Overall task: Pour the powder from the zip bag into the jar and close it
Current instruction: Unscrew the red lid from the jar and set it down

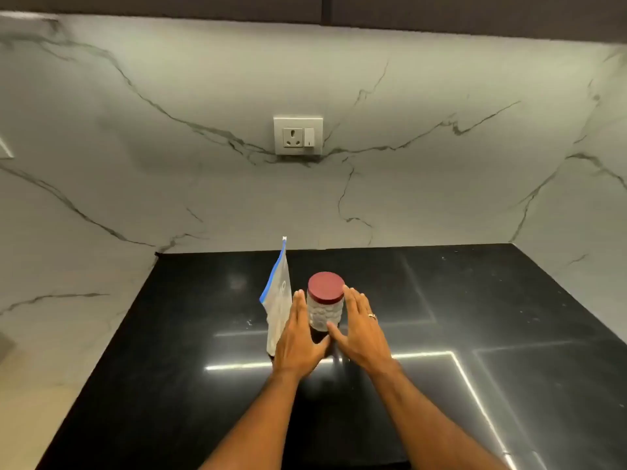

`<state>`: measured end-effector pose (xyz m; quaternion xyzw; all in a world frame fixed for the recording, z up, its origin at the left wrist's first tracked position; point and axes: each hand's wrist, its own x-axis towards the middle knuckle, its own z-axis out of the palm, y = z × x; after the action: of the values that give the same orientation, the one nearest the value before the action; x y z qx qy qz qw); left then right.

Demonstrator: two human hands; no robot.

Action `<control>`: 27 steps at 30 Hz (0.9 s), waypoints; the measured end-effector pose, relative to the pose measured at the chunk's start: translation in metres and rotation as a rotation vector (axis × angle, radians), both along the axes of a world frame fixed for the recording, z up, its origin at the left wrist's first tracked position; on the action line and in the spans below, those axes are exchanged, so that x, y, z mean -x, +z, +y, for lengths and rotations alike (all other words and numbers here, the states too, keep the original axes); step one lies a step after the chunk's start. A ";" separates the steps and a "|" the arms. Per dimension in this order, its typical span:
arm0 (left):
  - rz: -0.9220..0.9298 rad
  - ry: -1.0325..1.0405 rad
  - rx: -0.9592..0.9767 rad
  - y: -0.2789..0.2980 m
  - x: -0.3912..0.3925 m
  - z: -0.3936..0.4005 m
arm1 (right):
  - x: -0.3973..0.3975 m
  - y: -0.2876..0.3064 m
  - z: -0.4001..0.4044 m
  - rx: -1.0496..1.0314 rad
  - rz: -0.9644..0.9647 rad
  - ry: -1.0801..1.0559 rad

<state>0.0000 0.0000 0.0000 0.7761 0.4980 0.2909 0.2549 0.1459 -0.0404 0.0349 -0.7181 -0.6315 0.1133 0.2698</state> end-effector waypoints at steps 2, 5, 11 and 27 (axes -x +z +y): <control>-0.041 0.088 0.066 -0.010 -0.007 0.009 | -0.003 -0.006 0.012 -0.024 0.053 0.003; -0.079 0.157 0.130 -0.018 -0.016 0.021 | -0.006 -0.011 0.028 -0.062 0.098 0.007; -0.268 0.196 0.157 -0.015 -0.040 0.040 | -0.008 -0.015 0.047 -0.059 0.124 -0.035; -0.283 0.061 0.142 -0.008 -0.053 0.049 | -0.017 0.016 0.052 -0.186 0.176 -0.116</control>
<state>0.0528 0.0493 -0.0077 0.6919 0.4997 0.3693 0.3677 0.1625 0.0120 0.0511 -0.7127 -0.5705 0.1011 0.3955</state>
